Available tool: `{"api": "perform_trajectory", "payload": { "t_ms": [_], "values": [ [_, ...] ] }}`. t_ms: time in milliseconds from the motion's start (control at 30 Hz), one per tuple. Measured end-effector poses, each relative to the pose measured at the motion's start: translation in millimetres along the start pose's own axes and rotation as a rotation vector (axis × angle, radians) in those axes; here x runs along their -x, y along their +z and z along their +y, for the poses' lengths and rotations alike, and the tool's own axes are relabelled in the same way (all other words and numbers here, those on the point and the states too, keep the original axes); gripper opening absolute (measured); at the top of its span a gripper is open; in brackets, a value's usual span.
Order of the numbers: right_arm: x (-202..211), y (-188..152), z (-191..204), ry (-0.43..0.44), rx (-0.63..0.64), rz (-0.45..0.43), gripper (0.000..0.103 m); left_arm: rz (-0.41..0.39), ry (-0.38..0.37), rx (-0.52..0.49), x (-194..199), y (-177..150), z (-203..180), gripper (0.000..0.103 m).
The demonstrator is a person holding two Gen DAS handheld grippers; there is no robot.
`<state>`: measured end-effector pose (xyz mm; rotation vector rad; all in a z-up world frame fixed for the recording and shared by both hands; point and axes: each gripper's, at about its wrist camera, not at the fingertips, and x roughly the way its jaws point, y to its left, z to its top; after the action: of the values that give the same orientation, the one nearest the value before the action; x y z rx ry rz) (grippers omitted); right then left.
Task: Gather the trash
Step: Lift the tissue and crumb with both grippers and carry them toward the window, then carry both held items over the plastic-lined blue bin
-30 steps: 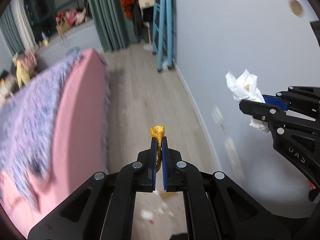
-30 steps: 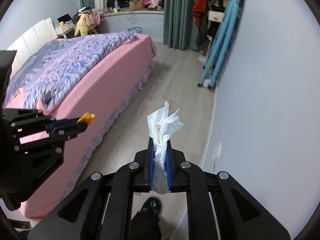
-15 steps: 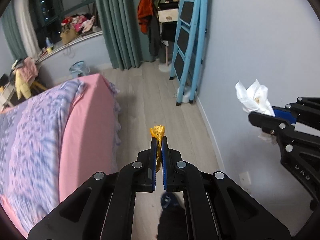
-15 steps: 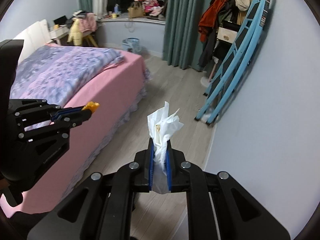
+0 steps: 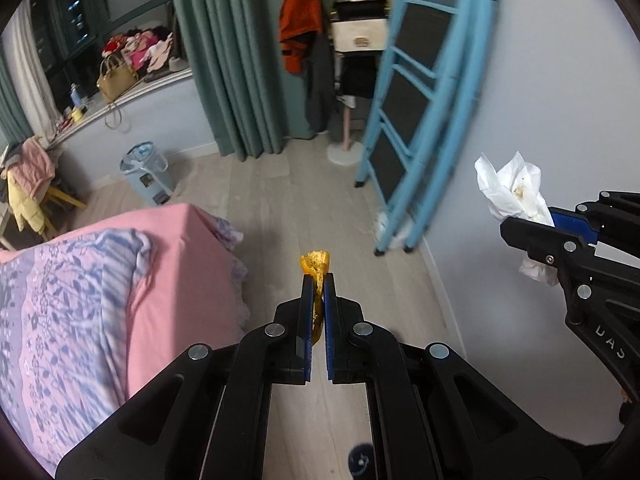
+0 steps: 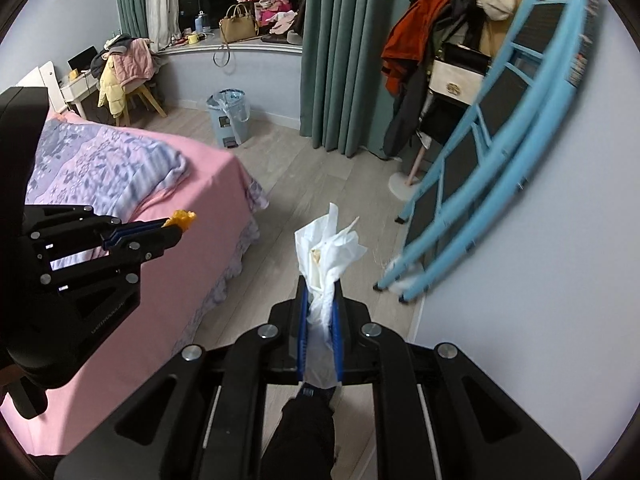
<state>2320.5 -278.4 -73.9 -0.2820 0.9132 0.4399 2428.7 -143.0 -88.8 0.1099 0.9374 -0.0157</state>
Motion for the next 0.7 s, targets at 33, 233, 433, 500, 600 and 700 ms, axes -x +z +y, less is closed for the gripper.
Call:
{"api": "perform_trajectory", "payload": {
  "t_ms": [33, 233, 433, 500, 600, 700],
  "values": [
    [-14, 15, -5, 0.006, 0.007, -0.003, 0.011, 0.004, 0.009, 0.007, -15, 17, 6, 0.004],
    [-86, 117, -46, 0.076, 0.061, -0.021, 0.011, 0.049, 0.065, 0.030, -91, 118, 36, 0.004],
    [-151, 221, -72, 0.114, 0.146, -0.032, 0.011, 0.049, 0.109, 0.123, -144, 208, 82, 0.004],
    [-172, 255, -75, 0.128, 0.156, -0.034, 0.011, 0.041, 0.127, 0.147, -162, 234, 104, 0.004],
    [-209, 299, -75, 0.146, 0.176, -0.030, 0.011, 0.042, 0.137, 0.188, -195, 268, 141, 0.004],
    [-247, 346, -64, 0.150, 0.212, -0.039, 0.011, 0.026, 0.144, 0.209, -232, 302, 182, 0.004]
  ]
}}
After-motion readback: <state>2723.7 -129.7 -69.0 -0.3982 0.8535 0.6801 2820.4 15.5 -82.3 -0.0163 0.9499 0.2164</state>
